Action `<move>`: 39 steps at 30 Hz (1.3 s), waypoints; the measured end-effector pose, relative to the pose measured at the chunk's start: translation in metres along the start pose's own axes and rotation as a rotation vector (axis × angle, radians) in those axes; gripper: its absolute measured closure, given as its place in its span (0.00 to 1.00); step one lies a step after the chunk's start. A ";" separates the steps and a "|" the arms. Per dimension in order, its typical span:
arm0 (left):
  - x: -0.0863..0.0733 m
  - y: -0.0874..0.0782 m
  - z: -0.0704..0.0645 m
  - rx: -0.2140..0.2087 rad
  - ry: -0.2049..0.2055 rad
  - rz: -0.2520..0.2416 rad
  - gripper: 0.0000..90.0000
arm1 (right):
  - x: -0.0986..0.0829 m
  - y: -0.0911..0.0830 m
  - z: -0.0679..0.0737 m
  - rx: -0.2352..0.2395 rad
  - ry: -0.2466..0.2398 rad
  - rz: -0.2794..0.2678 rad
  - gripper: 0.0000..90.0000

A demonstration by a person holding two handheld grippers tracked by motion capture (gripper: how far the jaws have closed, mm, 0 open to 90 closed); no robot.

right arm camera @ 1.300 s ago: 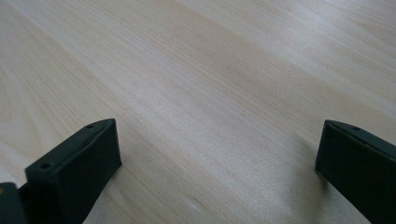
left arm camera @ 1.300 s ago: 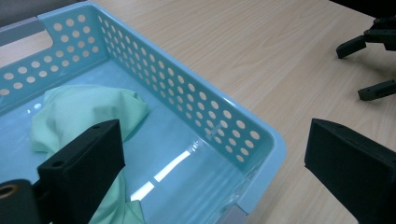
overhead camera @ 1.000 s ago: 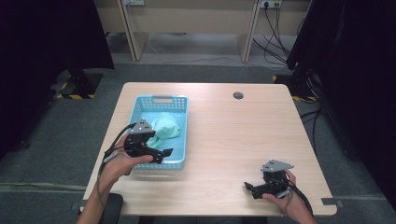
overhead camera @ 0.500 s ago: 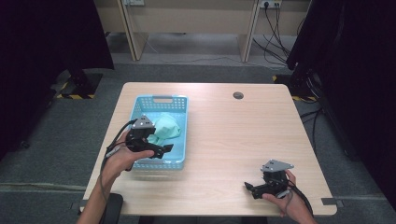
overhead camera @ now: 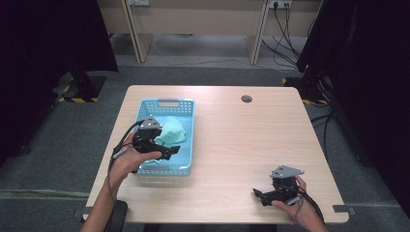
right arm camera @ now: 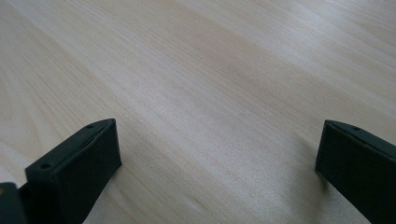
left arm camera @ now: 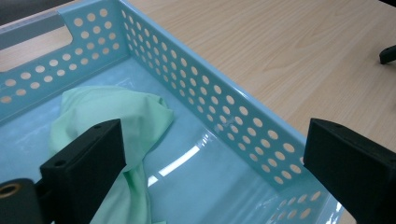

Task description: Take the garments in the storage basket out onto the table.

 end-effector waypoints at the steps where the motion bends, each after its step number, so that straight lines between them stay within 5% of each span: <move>1: 0.000 0.000 0.000 -0.001 -0.001 -0.001 0.05 | 0.000 0.000 0.000 0.000 0.000 0.000 0.00; 23: 0.002 0.017 0.014 0.009 -0.028 0.021 0.06 | 0.000 0.000 0.000 0.001 -0.001 0.000 0.00; 39: -0.005 0.029 0.035 0.022 -0.084 0.041 0.06 | 0.000 0.000 0.000 0.001 -0.001 0.000 0.00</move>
Point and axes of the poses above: each handheld gripper's, and its own axes: y roughly forward along the jaws, x roughly out of its top, z roughly to its left, the point moved 7 cm from there along y, roughly forward along the jaws
